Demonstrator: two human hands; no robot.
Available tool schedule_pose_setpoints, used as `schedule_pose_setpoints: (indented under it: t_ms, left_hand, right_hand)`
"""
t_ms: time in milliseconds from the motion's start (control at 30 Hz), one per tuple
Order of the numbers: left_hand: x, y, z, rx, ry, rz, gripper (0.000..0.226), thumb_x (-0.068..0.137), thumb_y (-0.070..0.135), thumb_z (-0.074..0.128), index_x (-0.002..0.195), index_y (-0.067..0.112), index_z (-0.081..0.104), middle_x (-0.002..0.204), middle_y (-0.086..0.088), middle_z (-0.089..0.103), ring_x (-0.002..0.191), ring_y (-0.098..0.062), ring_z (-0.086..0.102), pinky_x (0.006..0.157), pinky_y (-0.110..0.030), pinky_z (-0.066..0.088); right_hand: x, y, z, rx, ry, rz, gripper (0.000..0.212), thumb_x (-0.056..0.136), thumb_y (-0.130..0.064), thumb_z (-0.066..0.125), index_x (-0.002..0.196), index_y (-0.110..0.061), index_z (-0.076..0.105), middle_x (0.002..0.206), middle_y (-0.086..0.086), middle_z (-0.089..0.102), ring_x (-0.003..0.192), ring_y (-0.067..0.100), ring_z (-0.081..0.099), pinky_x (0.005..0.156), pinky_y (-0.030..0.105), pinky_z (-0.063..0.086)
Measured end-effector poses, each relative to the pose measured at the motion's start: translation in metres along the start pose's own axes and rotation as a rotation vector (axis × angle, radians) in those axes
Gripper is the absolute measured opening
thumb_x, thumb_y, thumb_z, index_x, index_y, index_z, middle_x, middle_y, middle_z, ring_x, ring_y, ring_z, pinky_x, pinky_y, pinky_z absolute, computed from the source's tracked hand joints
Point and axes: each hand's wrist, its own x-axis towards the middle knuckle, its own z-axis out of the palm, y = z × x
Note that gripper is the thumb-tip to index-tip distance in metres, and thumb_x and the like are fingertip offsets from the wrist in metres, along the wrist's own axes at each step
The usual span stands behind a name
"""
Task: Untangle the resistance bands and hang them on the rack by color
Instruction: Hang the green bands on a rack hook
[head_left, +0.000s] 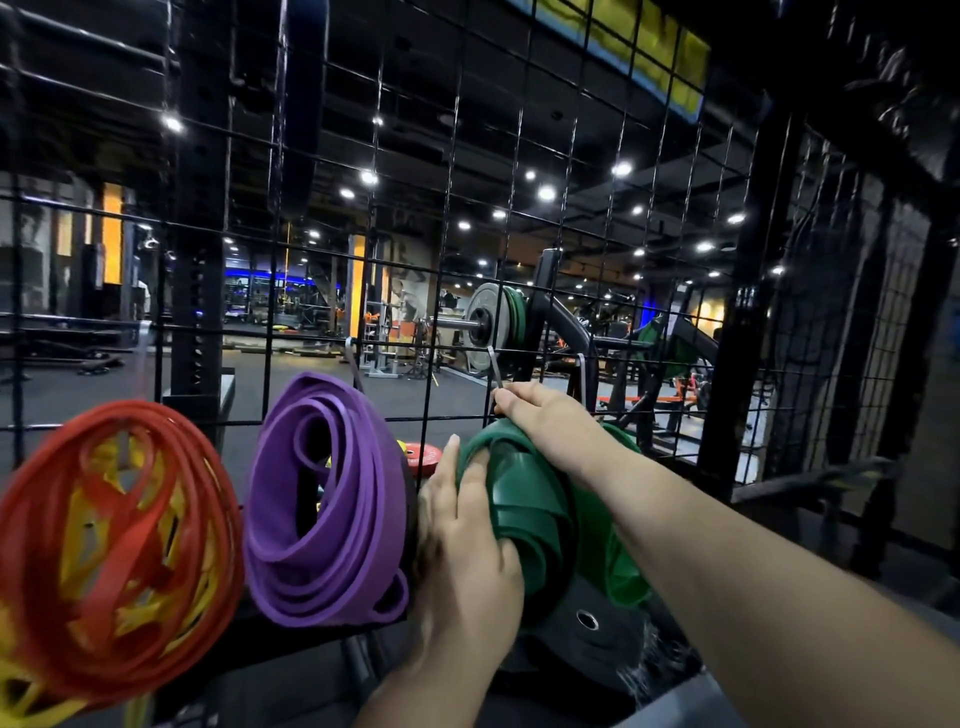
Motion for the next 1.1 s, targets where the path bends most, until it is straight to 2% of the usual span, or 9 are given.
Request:
schedule_pose_setpoints:
  t_ms: [133, 267, 367, 433, 533, 667, 800, 967, 1100]
  left_hand:
    - [-0.006, -0.001, -0.001, -0.071, -0.043, -0.031, 0.072, 0.078, 0.019, 0.037, 0.149, 0.027, 0.023, 0.157, 0.015, -0.007, 0.141, 0.002, -0.003, 0.111, -0.015, -0.001]
    - [-0.01, -0.006, 0.002, -0.16, -0.051, -0.006, 0.068, 0.077, 0.019, 0.037, 0.145, 0.016, 0.033, 0.155, 0.004, 0.012, 0.126, 0.027, -0.006, 0.097, 0.005, -0.005]
    - [-0.011, -0.005, 0.001, -0.178, -0.032, -0.03, 0.062, 0.084, 0.015, 0.036, 0.146, 0.017, 0.031, 0.154, 0.01, 0.012, 0.133, 0.015, 0.001, 0.099, 0.005, -0.006]
    - [-0.009, -0.002, 0.001, -0.186, -0.019, -0.058, 0.062, 0.086, 0.014, 0.038, 0.147, 0.019, 0.03, 0.15, 0.018, 0.011, 0.138, 0.006, 0.004, 0.105, -0.001, -0.005]
    - [-0.007, 0.0, 0.002, -0.132, -0.01, -0.051, 0.07, 0.076, 0.02, 0.034, 0.146, 0.02, 0.033, 0.153, 0.013, 0.018, 0.141, -0.003, 0.009, 0.12, -0.027, 0.009]
    - [-0.009, -0.007, 0.006, -0.16, -0.001, -0.05, 0.069, 0.075, 0.018, 0.036, 0.144, 0.019, 0.036, 0.148, 0.021, 0.016, 0.138, 0.007, 0.006, 0.12, -0.037, 0.016]
    - [-0.009, 0.0, 0.007, -0.183, 0.027, -0.028, 0.073, 0.07, 0.015, 0.037, 0.143, 0.021, 0.033, 0.149, 0.028, 0.008, 0.138, 0.009, 0.0, 0.118, -0.029, 0.01]
    - [0.001, 0.012, 0.004, -0.232, 0.042, -0.054, 0.081, 0.064, 0.017, 0.036, 0.145, 0.023, 0.035, 0.147, 0.029, 0.01, 0.131, 0.017, -0.01, 0.102, -0.002, -0.013]
    - [0.005, 0.015, 0.001, -0.24, -0.032, -0.072, 0.085, 0.062, 0.021, 0.034, 0.146, 0.034, 0.03, 0.145, 0.033, 0.006, 0.127, 0.018, -0.012, 0.098, -0.001, -0.016]
  right_hand:
    - [-0.002, 0.001, 0.004, 0.188, -0.05, 0.06, 0.053, 0.091, -0.052, 0.056, 0.134, -0.022, 0.056, 0.132, -0.013, 0.055, 0.122, 0.009, 0.052, 0.107, 0.028, 0.038]
    - [-0.008, 0.004, 0.003, 0.217, -0.116, 0.037, 0.052, 0.098, -0.043, 0.05, 0.146, -0.023, 0.042, 0.128, -0.017, 0.045, 0.117, 0.001, 0.043, 0.084, 0.011, 0.033]
    - [-0.01, 0.004, 0.002, 0.167, -0.119, 0.038, 0.048, 0.102, -0.036, 0.046, 0.147, -0.023, 0.04, 0.13, -0.016, 0.044, 0.117, 0.0, 0.041, 0.068, -0.004, 0.033]
    - [-0.011, 0.002, 0.003, 0.156, -0.111, 0.034, 0.045, 0.103, -0.035, 0.043, 0.146, -0.022, 0.041, 0.137, -0.014, 0.045, 0.12, 0.002, 0.043, 0.079, -0.003, 0.037]
    - [-0.011, 0.005, 0.002, 0.278, -0.101, 0.092, 0.039, 0.101, -0.045, 0.043, 0.128, -0.024, 0.06, 0.134, -0.001, 0.058, 0.12, 0.015, 0.055, 0.106, 0.034, 0.043]
    - [-0.01, 0.005, -0.004, 0.523, -0.117, 0.202, 0.028, 0.101, -0.032, 0.049, 0.115, -0.015, 0.067, 0.115, 0.007, 0.067, 0.095, 0.018, 0.064, 0.087, 0.033, 0.054]
    - [-0.006, 0.006, -0.006, 0.506, -0.116, 0.124, 0.022, 0.097, -0.011, 0.056, 0.119, -0.016, 0.06, 0.108, 0.004, 0.065, 0.087, 0.013, 0.063, 0.071, 0.02, 0.056]
    - [0.003, 0.004, -0.017, 0.528, -0.208, 0.179, 0.018, 0.089, -0.013, 0.067, 0.107, -0.016, 0.064, 0.098, 0.005, 0.07, 0.086, 0.016, 0.066, 0.081, 0.031, 0.055]
    - [0.009, -0.001, -0.027, 0.414, -0.266, 0.209, 0.016, 0.09, -0.007, 0.064, 0.103, -0.016, 0.063, 0.092, 0.002, 0.067, 0.074, 0.011, 0.063, 0.063, 0.024, 0.054]
